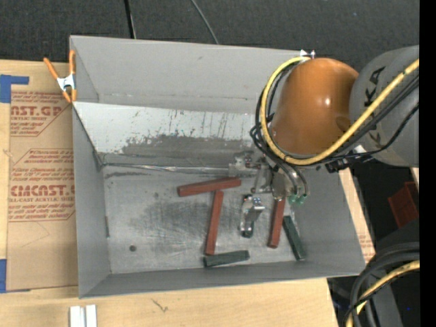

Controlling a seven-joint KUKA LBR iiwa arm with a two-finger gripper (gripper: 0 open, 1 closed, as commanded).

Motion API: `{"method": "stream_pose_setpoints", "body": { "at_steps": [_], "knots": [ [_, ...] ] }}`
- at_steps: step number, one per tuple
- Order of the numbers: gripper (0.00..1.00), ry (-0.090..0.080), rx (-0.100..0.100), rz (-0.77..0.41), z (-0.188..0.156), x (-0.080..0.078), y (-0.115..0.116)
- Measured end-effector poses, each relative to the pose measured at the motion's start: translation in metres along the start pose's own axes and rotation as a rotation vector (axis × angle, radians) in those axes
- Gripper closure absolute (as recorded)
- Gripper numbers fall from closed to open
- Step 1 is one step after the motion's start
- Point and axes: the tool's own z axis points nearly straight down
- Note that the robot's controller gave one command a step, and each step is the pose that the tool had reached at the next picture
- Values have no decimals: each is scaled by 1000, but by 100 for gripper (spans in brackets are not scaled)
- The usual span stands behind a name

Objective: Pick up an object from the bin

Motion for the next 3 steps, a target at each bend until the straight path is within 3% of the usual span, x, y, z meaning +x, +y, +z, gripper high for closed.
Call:
{"method": "stream_pose_setpoints", "body": {
  "at_steps": [1, 2, 3],
  "knots": [
    [0, -9, 1, -121, 25, -3, 2],
    [0, -5, 1, -304, 101, -16, 1],
    [0, 3, -1, -377, 125, -19, -1]
  ]
}}
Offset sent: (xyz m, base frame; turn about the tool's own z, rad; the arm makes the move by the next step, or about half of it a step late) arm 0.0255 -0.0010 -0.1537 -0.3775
